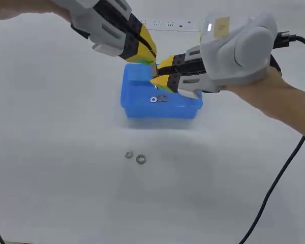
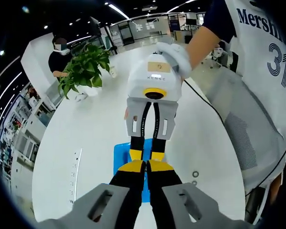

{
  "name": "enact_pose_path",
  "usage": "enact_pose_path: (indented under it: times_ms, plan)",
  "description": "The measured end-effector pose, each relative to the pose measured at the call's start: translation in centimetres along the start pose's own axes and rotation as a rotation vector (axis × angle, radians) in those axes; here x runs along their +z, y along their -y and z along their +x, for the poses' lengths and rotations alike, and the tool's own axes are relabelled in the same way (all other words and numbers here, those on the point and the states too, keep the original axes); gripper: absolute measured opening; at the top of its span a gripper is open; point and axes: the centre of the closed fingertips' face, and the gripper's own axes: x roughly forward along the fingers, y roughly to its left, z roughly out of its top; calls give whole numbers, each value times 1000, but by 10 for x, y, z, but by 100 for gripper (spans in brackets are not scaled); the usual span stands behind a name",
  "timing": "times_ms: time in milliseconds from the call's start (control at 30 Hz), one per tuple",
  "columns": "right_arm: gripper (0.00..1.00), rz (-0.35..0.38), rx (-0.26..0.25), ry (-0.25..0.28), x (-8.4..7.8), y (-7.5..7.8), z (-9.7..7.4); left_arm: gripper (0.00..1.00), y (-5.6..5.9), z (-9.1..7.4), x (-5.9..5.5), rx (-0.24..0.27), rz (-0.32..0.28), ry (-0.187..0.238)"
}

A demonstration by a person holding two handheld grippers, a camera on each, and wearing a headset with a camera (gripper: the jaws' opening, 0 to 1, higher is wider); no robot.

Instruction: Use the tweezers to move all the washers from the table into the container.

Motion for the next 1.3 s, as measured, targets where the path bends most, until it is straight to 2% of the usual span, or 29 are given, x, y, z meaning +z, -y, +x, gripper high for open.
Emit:
enact_pose_path:
  times_ms: [100, 200, 433, 633, 967, 1133, 1300]
  plan:
    - [10, 12, 2, -10, -9, 4, 7, 6, -8, 10, -8, 7, -20, 9]
    - [10, 27, 9, -23, -21, 6, 14, 6, -11, 18, -17, -3, -35, 5]
    - [10, 68, 27, -40, -45, 8, 28, 6, -13, 35, -40, -35, -70, -2]
    - [10, 90, 39, -44, -53, 8, 34, 6, -16, 41, -49, -43, -88, -6]
    - [11, 99, 29, -43, -55, 13, 34, 6, -17, 42, -47, -39, -81, 6]
    - [11, 99, 27, -34, -49, 14, 28, 6, -15, 36, -39, -33, -69, 11]
    - [11, 87, 19, -17, -37, 13, 21, 6, -13, 26, -26, -17, -50, 17]
